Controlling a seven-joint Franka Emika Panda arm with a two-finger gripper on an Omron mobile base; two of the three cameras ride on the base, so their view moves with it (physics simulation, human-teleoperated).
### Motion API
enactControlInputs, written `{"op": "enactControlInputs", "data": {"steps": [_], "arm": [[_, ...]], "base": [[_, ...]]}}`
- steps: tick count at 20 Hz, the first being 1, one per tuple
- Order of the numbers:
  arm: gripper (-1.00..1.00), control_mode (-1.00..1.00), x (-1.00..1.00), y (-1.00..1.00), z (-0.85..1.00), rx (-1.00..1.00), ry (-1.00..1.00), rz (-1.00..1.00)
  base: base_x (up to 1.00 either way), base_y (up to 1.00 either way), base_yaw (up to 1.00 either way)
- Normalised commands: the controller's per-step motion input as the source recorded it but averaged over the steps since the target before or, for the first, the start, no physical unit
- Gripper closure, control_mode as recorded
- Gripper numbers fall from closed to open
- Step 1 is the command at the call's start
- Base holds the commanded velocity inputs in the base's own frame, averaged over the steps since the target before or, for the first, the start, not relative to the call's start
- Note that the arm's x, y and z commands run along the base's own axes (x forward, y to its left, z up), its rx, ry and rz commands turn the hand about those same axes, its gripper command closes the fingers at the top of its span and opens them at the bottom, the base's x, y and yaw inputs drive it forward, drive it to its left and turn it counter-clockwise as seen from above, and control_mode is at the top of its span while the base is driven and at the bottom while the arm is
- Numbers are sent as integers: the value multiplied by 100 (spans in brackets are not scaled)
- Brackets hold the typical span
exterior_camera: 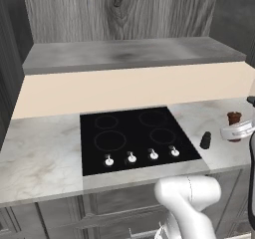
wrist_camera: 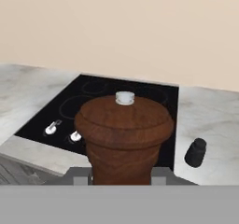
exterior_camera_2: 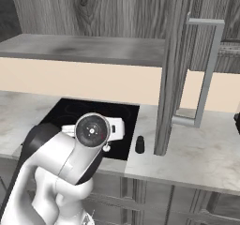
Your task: Take 2 condiments from the cabinet and move them on the counter near the stove.Make sure the condiments are lined up with each other, next to each other.
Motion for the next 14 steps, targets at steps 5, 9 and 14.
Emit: {"op": "enactControlInputs", "data": {"steps": [5, 9, 14], "arm": [[100, -100, 0, 0, -39, 0, 0, 0], [100, -100, 0, 0, -30, 0, 0, 0], [100, -100, 0, -4, -27, 0, 0, 0]], "base": [[0, 0, 0], [0, 0, 0], [0, 0, 0]]}}
